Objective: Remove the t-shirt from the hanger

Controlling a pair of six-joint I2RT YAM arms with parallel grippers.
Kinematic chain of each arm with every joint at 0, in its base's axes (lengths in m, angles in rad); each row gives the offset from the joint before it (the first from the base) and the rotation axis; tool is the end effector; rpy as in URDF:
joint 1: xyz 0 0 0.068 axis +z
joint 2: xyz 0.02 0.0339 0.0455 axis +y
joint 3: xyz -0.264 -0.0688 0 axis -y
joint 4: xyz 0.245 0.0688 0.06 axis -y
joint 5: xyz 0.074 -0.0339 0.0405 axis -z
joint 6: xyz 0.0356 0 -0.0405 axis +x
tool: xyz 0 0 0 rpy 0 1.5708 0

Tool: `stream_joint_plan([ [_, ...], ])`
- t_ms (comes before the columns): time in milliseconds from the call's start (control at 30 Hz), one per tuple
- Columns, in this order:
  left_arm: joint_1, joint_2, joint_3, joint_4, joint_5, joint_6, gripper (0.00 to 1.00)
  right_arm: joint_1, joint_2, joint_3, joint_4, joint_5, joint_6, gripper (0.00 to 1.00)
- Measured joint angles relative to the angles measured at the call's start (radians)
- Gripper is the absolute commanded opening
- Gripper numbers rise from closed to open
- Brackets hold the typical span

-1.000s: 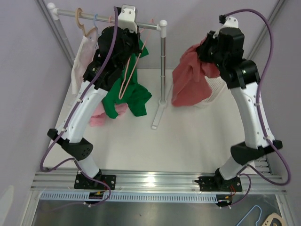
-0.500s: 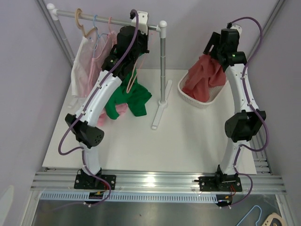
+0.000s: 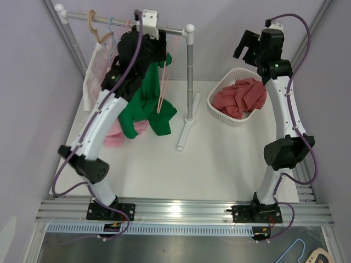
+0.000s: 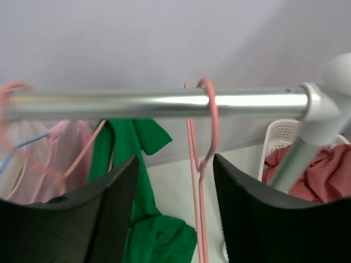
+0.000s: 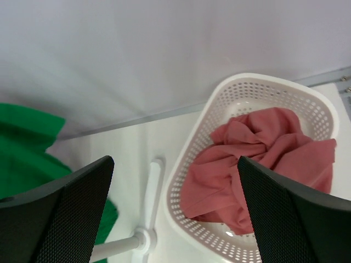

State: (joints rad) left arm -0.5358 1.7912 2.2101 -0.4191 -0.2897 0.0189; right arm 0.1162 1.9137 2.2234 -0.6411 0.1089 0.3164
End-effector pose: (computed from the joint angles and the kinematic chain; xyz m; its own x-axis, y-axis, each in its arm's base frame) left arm 0.3364 -0.1879 0.5256 0.0044 0.0184 -0.9998 0.2436 0.9697 0.0190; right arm 0.4248 0.0457 0.4584 -0.3112 0.2751 -0.9097 0.0880 0.9614 0.2606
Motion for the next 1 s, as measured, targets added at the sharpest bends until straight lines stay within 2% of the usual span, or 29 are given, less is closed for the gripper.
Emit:
stream_joint_plan([
  [200,0.018,-0.312,-0.203,0.058,-0.045,0.033,0.62,0.040,-0.080,-0.038,0.020,-0.053,0.001,0.99],
  [300,0.091,-0.406,-0.259,0.089,-0.020,0.026,0.69,0.049,-0.091,-0.058,0.029,-0.084,0.005,1.00],
  [433,0.221,-0.450,-0.354,0.108,0.014,0.000,0.78,0.049,-0.091,-0.090,0.032,-0.123,0.009,0.99],
  [633,0.284,-0.306,-0.357,0.086,0.115,-0.042,0.80,0.049,-0.091,-0.105,0.034,-0.146,0.008,0.99],
  [867,0.303,-0.095,-0.199,0.002,0.198,-0.051,0.80,0.049,-0.091,-0.105,0.034,-0.157,0.006,0.99],
  [900,0.308,-0.072,-0.160,-0.009,0.207,-0.055,0.78,0.049,-0.091,-0.105,0.034,-0.160,0.005,1.00],
  [933,0.315,-0.036,-0.097,-0.030,0.222,-0.058,0.65,0.049,-0.091,-0.105,0.034,-0.162,0.004,0.99],
  [1000,0.330,0.034,0.029,-0.040,0.243,-0.071,0.49,0.048,-0.092,-0.105,0.033,-0.166,0.003,1.00],
])
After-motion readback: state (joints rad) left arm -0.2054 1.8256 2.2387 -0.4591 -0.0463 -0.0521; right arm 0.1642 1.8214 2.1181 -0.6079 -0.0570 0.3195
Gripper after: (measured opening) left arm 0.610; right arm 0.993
